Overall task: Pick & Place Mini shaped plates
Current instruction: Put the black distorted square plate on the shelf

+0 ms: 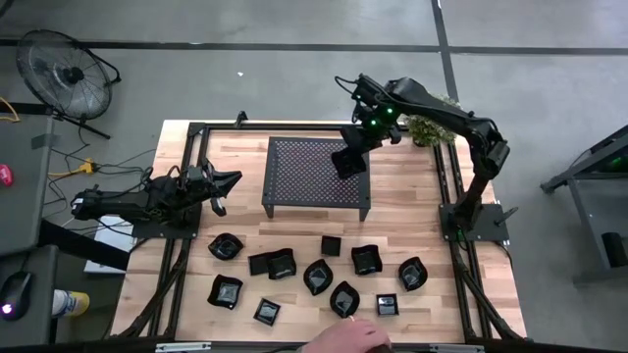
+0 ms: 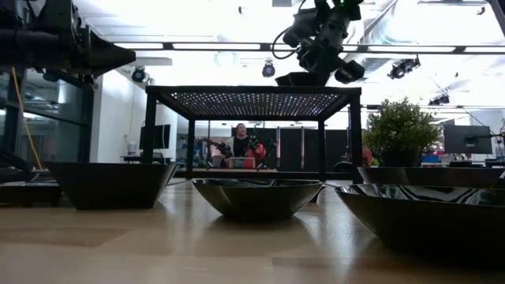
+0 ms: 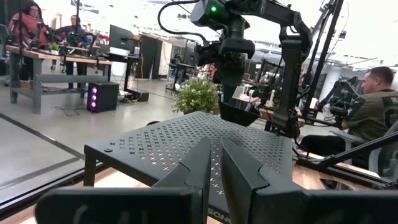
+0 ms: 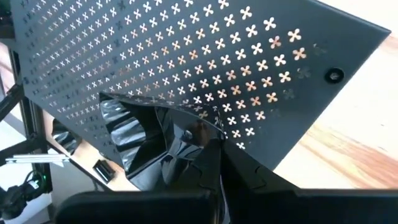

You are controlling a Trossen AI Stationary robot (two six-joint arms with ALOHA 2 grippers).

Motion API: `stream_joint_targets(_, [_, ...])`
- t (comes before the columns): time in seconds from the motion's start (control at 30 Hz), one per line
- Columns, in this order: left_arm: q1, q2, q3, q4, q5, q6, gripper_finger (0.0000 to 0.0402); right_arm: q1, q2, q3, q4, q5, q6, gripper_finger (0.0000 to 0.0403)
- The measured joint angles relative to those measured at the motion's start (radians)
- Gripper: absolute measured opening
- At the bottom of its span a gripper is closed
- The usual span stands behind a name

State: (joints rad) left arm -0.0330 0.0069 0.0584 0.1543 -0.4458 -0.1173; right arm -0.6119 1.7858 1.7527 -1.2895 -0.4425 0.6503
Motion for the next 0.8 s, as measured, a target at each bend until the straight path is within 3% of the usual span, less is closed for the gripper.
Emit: stream_joint_targets(0.8, [0.0,0.0,0.0,0.0,0.0,0.0,0.0033,-0.063,0.018,0.0,0.02,0.035,0.023,0.0011])
